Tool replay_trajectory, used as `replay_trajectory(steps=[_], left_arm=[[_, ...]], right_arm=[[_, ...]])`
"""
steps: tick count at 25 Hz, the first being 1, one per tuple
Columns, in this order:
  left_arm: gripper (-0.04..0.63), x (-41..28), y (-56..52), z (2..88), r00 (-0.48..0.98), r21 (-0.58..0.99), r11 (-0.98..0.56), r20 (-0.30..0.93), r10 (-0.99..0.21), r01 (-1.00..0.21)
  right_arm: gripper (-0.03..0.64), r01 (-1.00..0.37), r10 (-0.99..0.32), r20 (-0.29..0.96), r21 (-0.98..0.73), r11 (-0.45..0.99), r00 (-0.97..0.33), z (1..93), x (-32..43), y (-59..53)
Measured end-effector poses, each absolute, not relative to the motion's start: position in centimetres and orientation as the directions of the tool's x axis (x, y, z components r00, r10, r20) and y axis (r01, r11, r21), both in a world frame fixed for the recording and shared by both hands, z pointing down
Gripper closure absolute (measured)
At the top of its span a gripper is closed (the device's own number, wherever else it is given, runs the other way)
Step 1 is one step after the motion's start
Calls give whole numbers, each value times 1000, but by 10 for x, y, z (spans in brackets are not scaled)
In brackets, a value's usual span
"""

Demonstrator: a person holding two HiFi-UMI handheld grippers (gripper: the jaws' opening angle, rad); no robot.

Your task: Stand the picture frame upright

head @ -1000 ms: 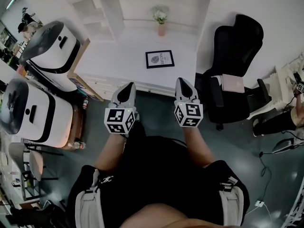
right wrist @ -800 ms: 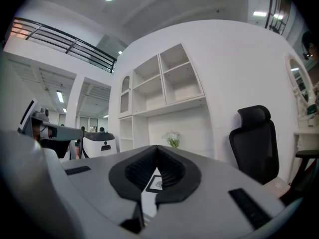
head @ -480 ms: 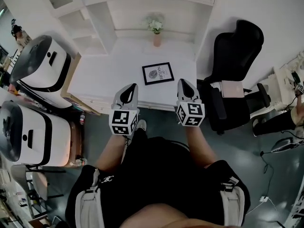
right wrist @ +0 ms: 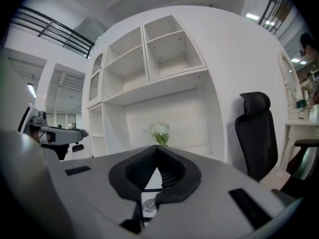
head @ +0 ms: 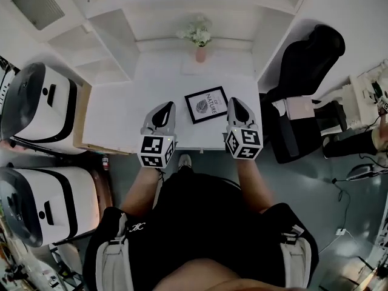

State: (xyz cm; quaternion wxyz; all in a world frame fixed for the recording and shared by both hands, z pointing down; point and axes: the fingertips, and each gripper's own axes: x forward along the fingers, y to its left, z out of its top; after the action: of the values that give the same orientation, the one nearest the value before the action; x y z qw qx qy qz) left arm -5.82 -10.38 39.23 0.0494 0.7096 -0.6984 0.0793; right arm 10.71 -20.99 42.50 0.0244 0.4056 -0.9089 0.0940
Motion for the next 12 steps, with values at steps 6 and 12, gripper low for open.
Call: replay_trajectory(steps=[6,12], left_arm=[[580,-100,-153,406,109,7,-110,201,-974,-994],[580,-111,-197,413,243,34,-242,191,-951,-970]], right_arm=[[615,-813,-796,163,-125,569,-583,435,87,-236],[615,-879,-856,201,-107,464,-476,448,93,-248]])
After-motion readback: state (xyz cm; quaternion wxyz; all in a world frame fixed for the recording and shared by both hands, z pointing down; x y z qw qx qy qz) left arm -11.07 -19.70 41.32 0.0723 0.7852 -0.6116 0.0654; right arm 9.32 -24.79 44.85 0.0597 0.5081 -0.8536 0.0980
